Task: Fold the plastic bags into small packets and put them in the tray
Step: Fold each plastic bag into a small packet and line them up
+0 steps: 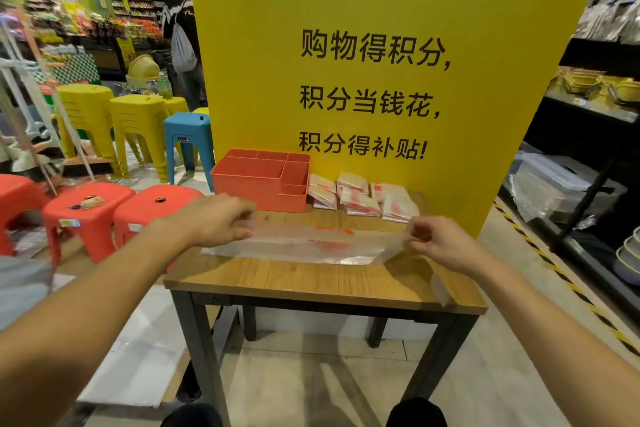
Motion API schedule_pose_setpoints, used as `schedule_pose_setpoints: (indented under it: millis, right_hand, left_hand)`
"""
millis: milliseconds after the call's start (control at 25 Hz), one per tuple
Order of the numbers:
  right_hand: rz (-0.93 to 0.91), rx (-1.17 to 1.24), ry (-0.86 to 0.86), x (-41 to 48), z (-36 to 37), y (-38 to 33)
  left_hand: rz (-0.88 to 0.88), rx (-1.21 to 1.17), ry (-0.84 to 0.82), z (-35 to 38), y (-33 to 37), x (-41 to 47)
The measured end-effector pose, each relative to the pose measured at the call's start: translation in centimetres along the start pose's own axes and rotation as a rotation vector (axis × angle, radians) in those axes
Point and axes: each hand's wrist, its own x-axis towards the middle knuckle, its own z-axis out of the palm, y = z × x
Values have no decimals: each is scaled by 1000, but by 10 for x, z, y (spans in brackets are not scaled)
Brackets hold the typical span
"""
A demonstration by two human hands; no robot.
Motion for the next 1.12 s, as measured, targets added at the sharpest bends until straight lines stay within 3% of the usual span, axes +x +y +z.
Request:
schedule_pose_setpoints:
  millis: [120,240,400,520,800,880,1120]
  right_hand:
    - [-43,-40,58,-1,4,-6]
    - [-86,110,138,3,-26,-20]
    - [-161,340,146,13,-70,-35]
    - [-126,355,153,31,-74,-31]
    - [36,-21,116,71,-4,13]
    - [80,-106,58,70,18,25]
    - [76,-5,-137,63,44,38]
  left_hand:
    - [14,-11,59,-3,3,-2]
    - [-27,-15,53,-39,-2,-3]
    - [-5,-196,-31,-99,-8,2]
    - [-62,-137,21,-110,-16,28]
    - [-66,134,83,-7,0,67]
    - [-71,154,30,25,-2,67]
    - [-106,-220,-137,58,-8,66]
